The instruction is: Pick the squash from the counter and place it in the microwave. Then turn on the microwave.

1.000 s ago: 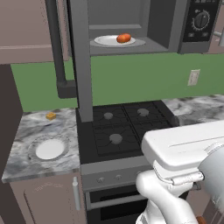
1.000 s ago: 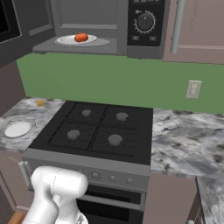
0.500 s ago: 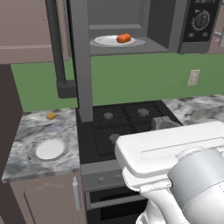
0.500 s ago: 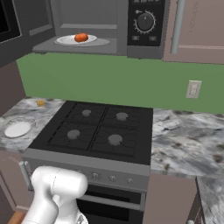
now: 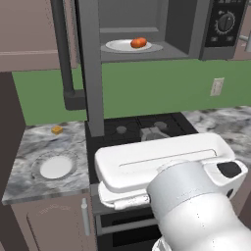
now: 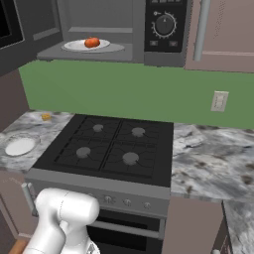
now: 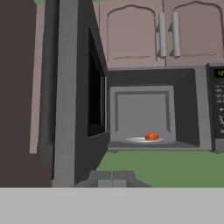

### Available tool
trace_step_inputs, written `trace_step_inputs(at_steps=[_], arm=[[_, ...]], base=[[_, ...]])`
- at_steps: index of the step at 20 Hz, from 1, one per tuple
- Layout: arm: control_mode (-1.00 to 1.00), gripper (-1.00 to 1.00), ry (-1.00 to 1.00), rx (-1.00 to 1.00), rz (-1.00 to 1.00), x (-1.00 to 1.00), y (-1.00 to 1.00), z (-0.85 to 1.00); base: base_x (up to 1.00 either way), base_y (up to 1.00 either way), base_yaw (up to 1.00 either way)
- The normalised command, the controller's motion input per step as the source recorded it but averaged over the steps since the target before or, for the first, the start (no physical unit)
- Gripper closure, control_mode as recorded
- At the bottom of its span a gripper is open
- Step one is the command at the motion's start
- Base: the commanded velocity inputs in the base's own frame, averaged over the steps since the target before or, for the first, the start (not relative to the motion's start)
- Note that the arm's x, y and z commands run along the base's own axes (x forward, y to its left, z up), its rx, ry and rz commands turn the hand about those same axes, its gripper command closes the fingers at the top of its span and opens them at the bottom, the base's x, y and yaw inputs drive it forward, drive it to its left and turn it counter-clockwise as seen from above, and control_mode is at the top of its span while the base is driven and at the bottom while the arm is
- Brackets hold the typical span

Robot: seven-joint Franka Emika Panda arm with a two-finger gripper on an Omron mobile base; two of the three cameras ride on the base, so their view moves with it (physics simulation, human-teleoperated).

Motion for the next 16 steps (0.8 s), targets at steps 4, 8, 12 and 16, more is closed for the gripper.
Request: trace_step_inputs(at_steps=[4,8,12,16], arm=[[-1.00,1.00,0.00,0.00,-0.01,0.20,0.36,0.00],[-1.00,1.00,0.00,0.00,-0.02,0.21,0.35,0.00],[-1.00,1.00,0.00,0.00,-0.03,0.23,0.32,0.00],[-1.00,1.00,0.00,0.00,-0.04,0.28,0.28,0.00]], base=[[0.00,0.00,0.00],[0.00,0.00,0.00],[0.00,0.00,0.00],[0.00,0.00,0.00]])
